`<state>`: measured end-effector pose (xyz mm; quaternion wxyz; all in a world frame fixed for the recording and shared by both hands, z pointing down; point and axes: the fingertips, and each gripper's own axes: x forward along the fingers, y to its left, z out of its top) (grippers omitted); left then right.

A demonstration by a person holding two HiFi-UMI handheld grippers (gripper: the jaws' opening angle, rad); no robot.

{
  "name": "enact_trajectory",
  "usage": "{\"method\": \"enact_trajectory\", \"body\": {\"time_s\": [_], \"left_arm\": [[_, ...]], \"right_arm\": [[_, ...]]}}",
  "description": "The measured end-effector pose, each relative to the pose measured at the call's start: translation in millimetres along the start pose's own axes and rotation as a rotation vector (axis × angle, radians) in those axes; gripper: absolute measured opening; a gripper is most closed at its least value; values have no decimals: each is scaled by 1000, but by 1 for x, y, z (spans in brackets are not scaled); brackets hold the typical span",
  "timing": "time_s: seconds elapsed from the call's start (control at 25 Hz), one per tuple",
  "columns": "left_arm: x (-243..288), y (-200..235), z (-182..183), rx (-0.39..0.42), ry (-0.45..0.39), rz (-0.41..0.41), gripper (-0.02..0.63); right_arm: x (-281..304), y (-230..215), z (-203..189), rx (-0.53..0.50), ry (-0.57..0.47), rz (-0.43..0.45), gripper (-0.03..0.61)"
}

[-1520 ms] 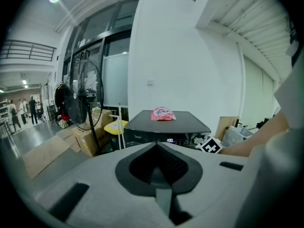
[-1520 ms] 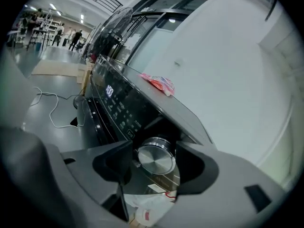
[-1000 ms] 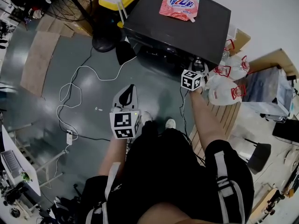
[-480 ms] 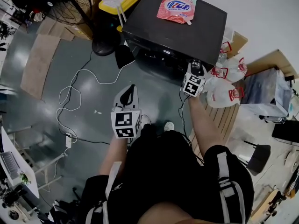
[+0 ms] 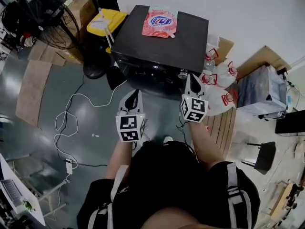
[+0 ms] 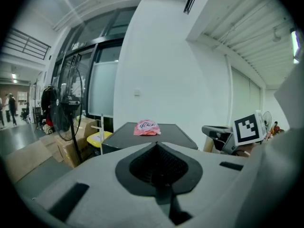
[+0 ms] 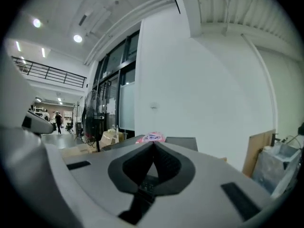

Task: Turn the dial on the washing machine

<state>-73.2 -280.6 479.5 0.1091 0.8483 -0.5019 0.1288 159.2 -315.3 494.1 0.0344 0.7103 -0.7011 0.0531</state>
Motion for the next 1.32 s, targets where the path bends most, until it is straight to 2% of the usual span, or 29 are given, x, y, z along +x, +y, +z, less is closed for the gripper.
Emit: {"method": "enact_trajectory", "body": {"time_s": [0.28,0.56,1.08,1.32], "left_arm": [[19,-33,21,33,-39,-88,-5],[27,-54,33,58,-56,-141,-5],[28,-52,40,83,-65,-163,-5],[32,-48,42,87,-60,-169,-5]], "right_arm": [[-47,-14,44,-5,-89,-10,8],[-60,-26,50,-5,-94,-40,8],[-58,-19,49,24,-97,-41,8],[-55,-6,61,-83,-117,-36,9]]}}
